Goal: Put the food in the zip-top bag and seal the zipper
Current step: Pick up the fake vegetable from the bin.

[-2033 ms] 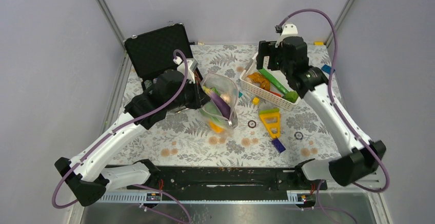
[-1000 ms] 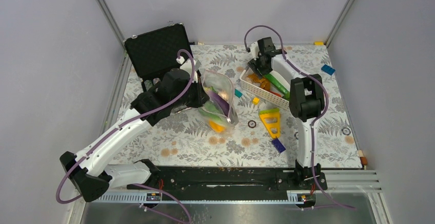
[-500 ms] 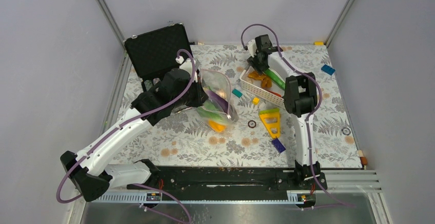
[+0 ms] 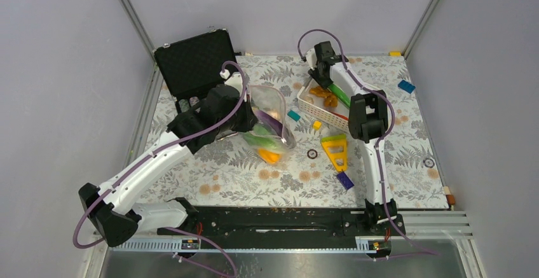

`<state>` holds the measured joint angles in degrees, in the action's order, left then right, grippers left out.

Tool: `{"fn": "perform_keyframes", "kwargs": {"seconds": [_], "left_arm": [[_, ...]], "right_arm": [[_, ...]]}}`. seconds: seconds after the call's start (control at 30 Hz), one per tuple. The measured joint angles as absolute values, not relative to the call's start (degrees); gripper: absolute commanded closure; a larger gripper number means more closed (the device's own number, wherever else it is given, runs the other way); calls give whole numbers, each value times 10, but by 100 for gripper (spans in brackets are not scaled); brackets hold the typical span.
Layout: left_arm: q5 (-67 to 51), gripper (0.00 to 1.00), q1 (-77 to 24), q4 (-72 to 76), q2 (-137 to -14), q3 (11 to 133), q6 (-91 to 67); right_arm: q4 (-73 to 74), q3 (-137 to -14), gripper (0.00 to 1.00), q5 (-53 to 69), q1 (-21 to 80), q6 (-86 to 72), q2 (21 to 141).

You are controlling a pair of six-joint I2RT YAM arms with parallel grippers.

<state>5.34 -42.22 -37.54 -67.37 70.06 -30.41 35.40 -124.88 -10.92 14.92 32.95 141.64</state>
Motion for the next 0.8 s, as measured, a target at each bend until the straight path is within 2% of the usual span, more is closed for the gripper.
{"fn": "perform_keyframes", "kwargs": {"seconds": [0.1,0.3,0.57,0.8], "left_arm": [[56,98,-422,-375,-679,702,-304],[56,99,-422,-376,-685,708,-304],[56,100,-422,-376,-688,714,-304],[51,100,-422,-376,-691,720,-305]], "right_arm": [[356,-1249,68,-111,149,329,1417],[340,-1203,77,-105,149,336,1393],[293,-1017,81,-77,149,339,1231],[259,-949,84,-69,149,331,1071]]}}
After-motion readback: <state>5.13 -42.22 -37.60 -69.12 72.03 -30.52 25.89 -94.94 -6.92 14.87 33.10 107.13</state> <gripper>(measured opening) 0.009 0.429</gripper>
